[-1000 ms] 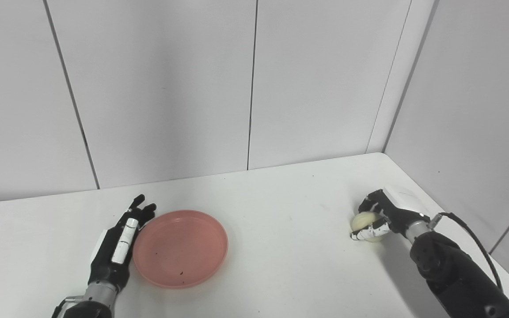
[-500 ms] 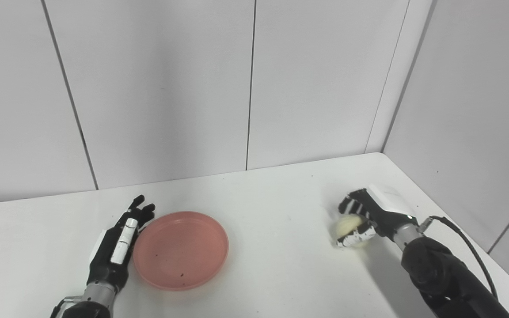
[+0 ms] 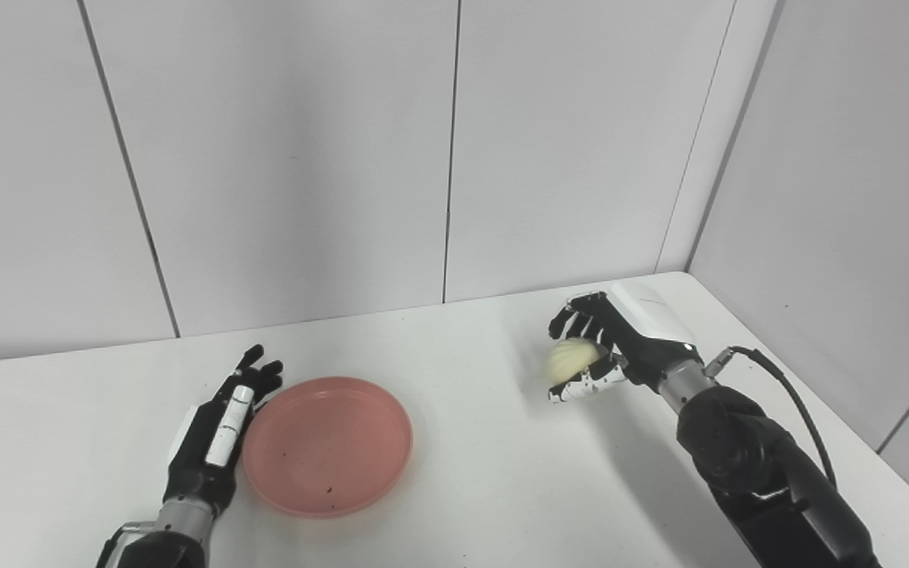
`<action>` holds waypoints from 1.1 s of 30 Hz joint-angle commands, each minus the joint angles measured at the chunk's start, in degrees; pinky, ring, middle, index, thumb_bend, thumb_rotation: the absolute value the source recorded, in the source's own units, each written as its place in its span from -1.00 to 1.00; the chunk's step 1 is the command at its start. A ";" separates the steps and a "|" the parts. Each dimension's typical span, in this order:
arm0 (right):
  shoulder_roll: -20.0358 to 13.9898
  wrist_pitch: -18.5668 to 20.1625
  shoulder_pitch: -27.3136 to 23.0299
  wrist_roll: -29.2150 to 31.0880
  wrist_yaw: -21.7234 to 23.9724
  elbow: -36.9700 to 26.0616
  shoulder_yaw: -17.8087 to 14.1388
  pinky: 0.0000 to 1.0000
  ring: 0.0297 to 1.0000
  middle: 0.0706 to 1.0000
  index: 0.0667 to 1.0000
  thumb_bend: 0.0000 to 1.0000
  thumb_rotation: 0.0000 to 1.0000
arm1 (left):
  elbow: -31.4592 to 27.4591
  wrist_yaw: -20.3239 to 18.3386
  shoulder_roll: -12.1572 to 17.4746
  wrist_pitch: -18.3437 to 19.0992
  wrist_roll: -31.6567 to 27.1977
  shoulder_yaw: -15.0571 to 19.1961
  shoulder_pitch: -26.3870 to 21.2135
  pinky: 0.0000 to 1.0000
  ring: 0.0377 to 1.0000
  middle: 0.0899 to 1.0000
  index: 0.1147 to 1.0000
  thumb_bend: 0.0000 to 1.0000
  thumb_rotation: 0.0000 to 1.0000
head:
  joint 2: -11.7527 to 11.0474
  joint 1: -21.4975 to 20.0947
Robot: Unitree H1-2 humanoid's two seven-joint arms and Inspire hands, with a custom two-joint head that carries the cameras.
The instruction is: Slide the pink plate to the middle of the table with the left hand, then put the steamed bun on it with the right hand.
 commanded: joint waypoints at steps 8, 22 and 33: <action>2.82 -1.24 -6.33 -1.93 2.41 -4.07 3.21 -0.33 -0.23 -0.16 -0.07 0.05 -1.00 | 4.04 1.38 -2.67 -2.38 2.13 -0.99 1.17 0.68 0.80 0.74 0.81 0.48 0.65 | -0.07 6.12; 8.96 -3.51 -9.69 -2.50 3.66 -0.82 7.47 -0.36 -0.26 -0.19 -0.04 0.05 -1.00 | 7.16 4.44 -5.37 -5.73 5.94 -1.98 0.80 0.54 0.73 0.71 0.79 0.39 0.66 | 0.15 12.88; 13.20 -5.66 -12.80 -2.84 3.48 4.14 10.50 -0.46 -0.36 -0.25 -0.02 0.05 -1.00 | 8.74 5.05 -6.45 -6.31 6.19 -2.00 0.34 0.54 0.70 0.66 0.75 0.46 0.60 | 0.44 15.37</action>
